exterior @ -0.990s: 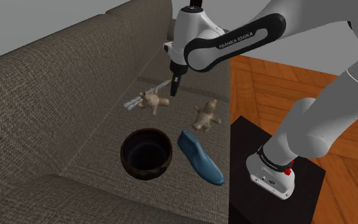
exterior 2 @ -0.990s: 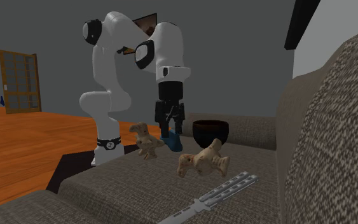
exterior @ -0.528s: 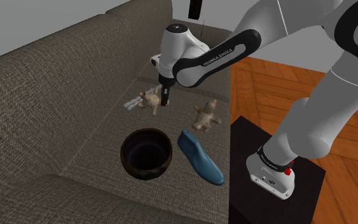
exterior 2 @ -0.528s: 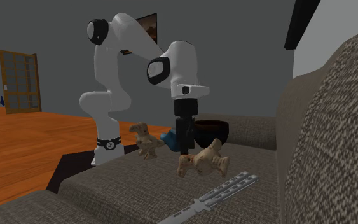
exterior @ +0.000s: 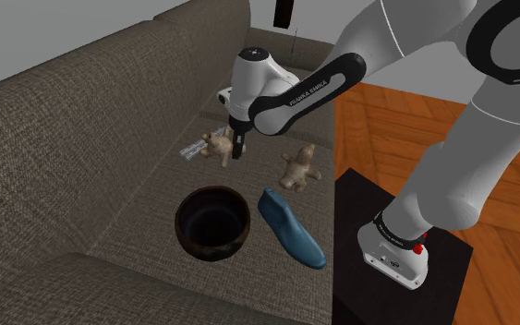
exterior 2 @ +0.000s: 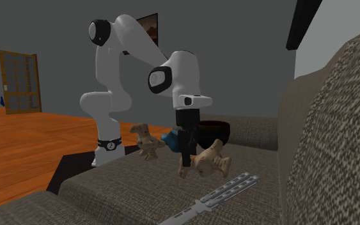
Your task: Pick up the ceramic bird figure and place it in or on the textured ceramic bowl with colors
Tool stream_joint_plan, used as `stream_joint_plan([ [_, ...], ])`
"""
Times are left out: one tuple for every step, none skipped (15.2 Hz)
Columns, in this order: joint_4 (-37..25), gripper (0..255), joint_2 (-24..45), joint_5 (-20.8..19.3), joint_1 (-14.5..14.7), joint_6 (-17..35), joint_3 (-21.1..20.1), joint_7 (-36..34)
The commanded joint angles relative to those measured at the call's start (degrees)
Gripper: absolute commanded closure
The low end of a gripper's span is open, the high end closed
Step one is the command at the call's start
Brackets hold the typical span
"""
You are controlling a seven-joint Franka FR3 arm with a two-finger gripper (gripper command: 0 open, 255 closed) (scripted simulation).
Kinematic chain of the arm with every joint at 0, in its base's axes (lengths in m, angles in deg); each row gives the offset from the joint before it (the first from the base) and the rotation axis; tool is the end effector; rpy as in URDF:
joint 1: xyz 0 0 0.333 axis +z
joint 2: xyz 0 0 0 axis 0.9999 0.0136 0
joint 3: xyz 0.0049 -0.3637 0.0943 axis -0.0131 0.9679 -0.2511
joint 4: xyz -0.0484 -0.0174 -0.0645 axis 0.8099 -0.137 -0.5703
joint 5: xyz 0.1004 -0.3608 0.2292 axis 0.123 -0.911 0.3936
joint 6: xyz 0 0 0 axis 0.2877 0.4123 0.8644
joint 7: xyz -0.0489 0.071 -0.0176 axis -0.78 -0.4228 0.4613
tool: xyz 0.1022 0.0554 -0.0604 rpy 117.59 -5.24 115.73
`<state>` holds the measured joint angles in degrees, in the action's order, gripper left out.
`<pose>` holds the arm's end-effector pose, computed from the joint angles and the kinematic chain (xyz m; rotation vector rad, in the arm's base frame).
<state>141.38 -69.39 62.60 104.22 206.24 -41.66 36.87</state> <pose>0.5461 0.2037 0.3235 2.8127 1.1750 0.2098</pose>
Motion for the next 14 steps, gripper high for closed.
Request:
stream_joint_plan([
  [0.04, 0, 0.03, -0.02, 0.0, 0.09, 0.01, -0.01],
  [0.04, 0, 0.03, -0.02, 0.0, 0.09, 0.01, -0.01],
  [0.04, 0, 0.03, -0.02, 0.0, 0.09, 0.01, -0.01],
  [0.03, 0, 0.03, -0.02, 0.0, 0.07, 0.0, -0.01],
  [0.03, 255, 0.03, -0.02, 0.0, 0.07, 0.0, -0.01],
  [0.03, 255, 0.03, -0.02, 0.0, 0.07, 0.0, -0.01],
  [0.03, 255, 0.03, -0.02, 0.0, 0.07, 0.0, -0.01],
  [0.04, 255, 0.03, -0.02, 0.0, 0.08, 0.01, -0.01],
  [0.04, 255, 0.03, -0.02, 0.0, 0.09, 0.01, -0.01],
  [0.06, 255, 0.03, -0.02, 0.0, 0.1, 0.01, -0.02],
  [0.05, 255, 0.04, -0.02, 0.0, 0.1, 0.01, -0.01],
  [0.05, 255, 0.04, -0.02, -0.01, 0.1, 0.01, 0.0],
  [0.05, 255, 0.04, -0.02, -0.01, 0.1, 0.01, -0.01],
  [0.04, 255, 0.03, -0.02, 0.0, 0.09, 0.01, -0.01],
])
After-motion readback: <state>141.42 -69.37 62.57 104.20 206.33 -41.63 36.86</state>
